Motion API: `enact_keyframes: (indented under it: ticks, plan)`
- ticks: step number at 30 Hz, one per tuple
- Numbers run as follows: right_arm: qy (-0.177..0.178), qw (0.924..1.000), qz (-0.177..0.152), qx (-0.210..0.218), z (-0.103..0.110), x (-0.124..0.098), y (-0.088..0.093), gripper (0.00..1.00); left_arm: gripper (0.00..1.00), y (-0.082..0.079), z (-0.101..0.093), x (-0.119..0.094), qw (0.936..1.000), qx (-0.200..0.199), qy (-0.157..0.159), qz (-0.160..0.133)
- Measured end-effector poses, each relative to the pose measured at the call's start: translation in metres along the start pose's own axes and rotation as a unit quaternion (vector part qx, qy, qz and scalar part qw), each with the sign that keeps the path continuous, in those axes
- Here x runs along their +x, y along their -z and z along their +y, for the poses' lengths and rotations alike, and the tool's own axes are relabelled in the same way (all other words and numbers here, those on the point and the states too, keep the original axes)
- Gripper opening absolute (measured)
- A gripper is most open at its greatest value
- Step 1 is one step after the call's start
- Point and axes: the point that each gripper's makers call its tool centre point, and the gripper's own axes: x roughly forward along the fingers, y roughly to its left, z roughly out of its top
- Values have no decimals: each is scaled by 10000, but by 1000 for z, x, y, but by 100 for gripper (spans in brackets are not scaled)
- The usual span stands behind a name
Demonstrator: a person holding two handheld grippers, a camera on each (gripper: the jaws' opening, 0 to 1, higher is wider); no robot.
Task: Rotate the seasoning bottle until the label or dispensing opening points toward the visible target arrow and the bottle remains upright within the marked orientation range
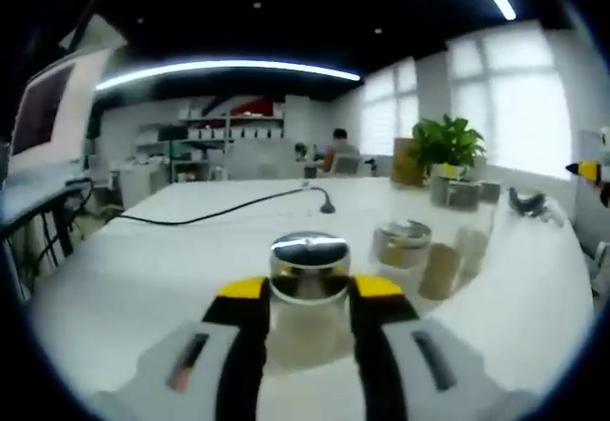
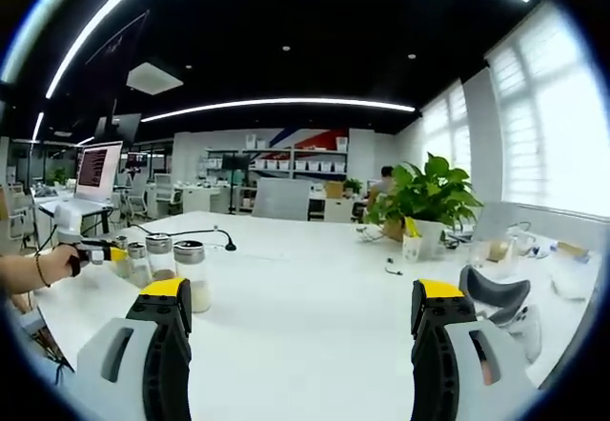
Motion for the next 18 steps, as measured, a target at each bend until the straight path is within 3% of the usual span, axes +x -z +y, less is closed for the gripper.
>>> enact_keyframes:
  ticks: [9,18]
  plan:
    - [1,10000,3,18,-1,1,0,99,34,-2,0,-2,9994,99,341,-23]
    - [-49,10000,9,49,2,1,1,99,34,-2,-3,-5,9915,189,1284,26]
